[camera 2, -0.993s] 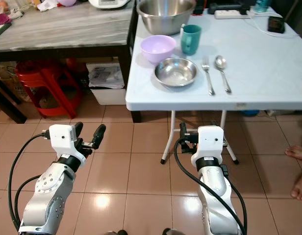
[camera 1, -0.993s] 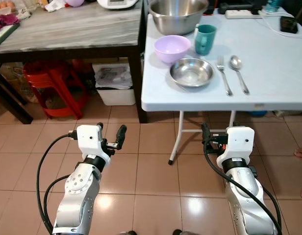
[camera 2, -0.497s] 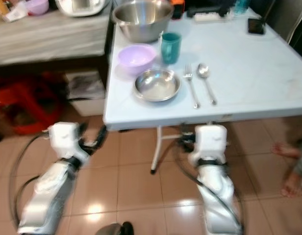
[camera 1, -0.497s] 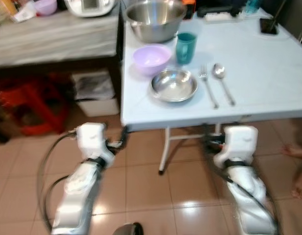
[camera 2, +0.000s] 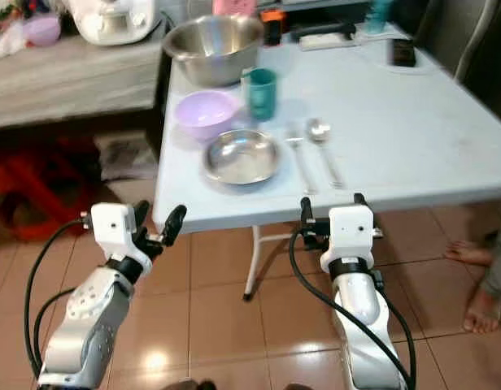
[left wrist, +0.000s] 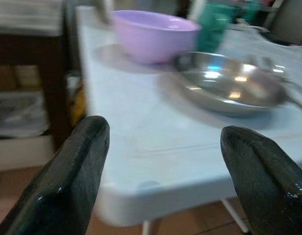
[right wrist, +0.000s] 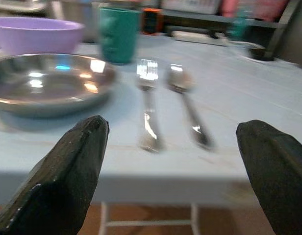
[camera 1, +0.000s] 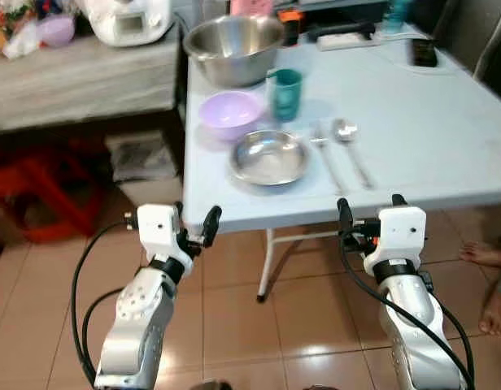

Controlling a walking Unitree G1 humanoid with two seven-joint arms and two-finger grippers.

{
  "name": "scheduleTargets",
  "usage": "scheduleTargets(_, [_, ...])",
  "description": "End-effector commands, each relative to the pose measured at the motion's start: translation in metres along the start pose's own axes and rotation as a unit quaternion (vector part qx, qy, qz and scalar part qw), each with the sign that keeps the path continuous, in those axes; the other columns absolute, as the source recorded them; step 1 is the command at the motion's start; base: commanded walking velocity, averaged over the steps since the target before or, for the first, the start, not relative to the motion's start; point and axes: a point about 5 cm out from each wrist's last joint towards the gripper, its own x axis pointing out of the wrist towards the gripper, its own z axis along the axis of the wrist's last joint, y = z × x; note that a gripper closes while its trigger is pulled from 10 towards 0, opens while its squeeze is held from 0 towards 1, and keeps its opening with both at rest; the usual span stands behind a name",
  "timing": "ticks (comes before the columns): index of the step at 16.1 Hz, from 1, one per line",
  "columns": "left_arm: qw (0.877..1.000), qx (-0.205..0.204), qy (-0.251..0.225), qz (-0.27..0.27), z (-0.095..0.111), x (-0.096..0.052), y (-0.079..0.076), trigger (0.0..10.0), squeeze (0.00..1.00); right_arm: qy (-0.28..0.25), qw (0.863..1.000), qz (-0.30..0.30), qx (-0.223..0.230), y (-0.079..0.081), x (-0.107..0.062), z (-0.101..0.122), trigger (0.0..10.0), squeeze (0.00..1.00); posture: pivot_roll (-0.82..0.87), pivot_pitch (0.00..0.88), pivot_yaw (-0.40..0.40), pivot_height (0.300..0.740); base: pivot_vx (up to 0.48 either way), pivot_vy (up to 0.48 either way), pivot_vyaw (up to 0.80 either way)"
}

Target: Setting the table

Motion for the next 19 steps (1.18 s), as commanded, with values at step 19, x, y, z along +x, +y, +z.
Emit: scheduleTargets(19, [0.996, 0.021, 0.037, -0.084, -0.01, -0.025, -0.001, 10.0, 0.0, -0.009, 1.0, -0.008, 0.022, 0.003, 0.0, 0.011, 10.0, 0.0, -0.1, 0.19, 0.079, 0.74, 0.101, 0.0, 0.09])
